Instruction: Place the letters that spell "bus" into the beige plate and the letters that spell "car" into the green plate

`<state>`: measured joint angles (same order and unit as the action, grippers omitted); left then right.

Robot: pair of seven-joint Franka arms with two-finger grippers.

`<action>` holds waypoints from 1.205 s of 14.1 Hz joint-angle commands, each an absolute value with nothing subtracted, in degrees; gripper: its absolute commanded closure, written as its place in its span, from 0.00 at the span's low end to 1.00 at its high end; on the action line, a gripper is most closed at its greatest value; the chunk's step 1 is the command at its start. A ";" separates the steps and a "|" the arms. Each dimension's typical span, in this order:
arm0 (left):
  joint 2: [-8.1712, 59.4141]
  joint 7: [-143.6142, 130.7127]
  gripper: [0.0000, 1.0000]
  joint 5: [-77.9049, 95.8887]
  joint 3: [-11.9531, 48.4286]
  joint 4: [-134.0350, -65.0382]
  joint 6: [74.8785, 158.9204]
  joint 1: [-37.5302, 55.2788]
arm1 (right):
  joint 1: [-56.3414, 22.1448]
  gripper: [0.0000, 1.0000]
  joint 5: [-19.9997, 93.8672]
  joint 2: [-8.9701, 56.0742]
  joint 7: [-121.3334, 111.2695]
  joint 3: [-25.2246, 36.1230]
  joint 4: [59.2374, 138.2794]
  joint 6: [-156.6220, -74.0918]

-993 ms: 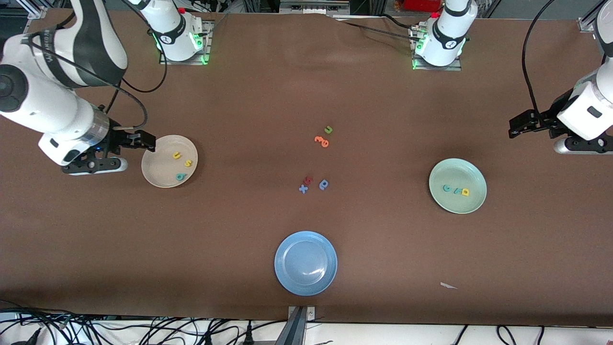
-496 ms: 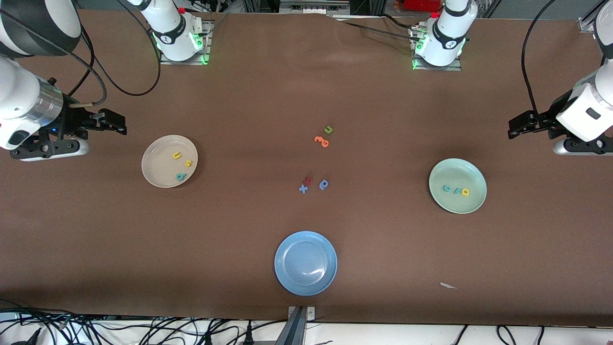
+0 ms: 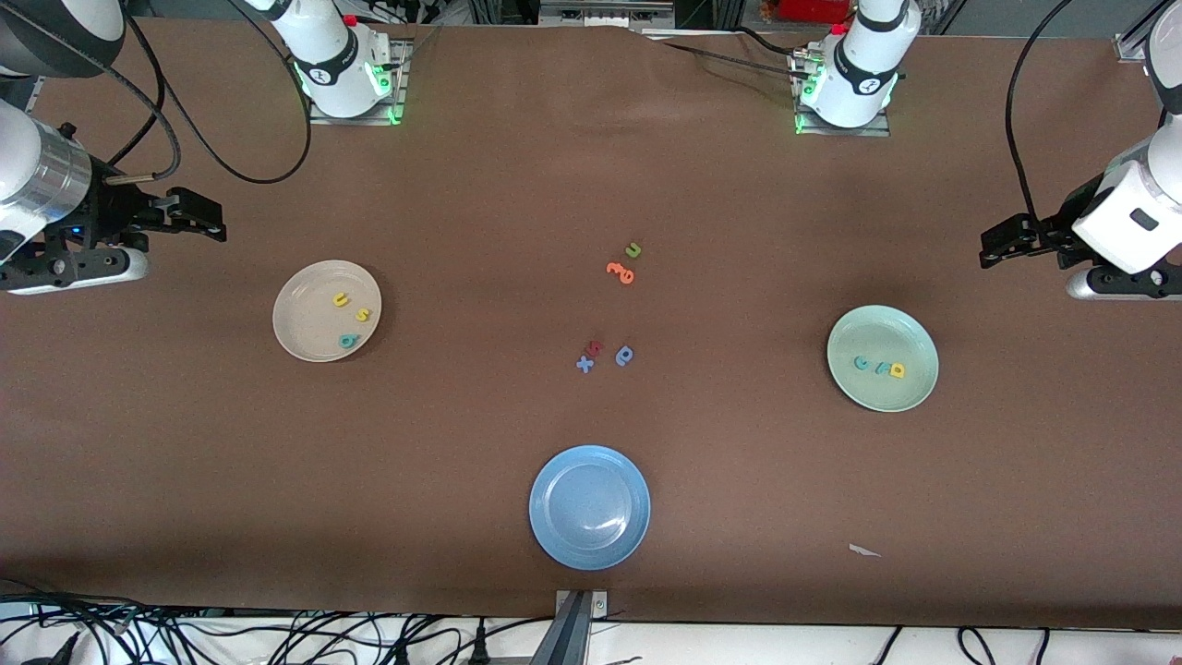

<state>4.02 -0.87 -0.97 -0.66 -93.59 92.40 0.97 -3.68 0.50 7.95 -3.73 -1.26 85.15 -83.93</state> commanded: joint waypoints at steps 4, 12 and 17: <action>4.66 0.53 0.00 0.97 -0.79 -91.85 91.49 0.70 | -2.90 0.00 -0.26 9.93 -5.01 -1.67 78.75 -79.01; 4.66 0.53 0.00 0.97 -0.79 -91.85 91.58 0.79 | -2.20 0.00 -0.87 11.69 -5.36 -1.67 78.75 -80.15; 4.66 0.53 0.00 0.88 -0.79 -91.93 91.58 0.79 | -2.37 0.00 -1.58 11.69 -4.75 -1.67 77.78 -79.89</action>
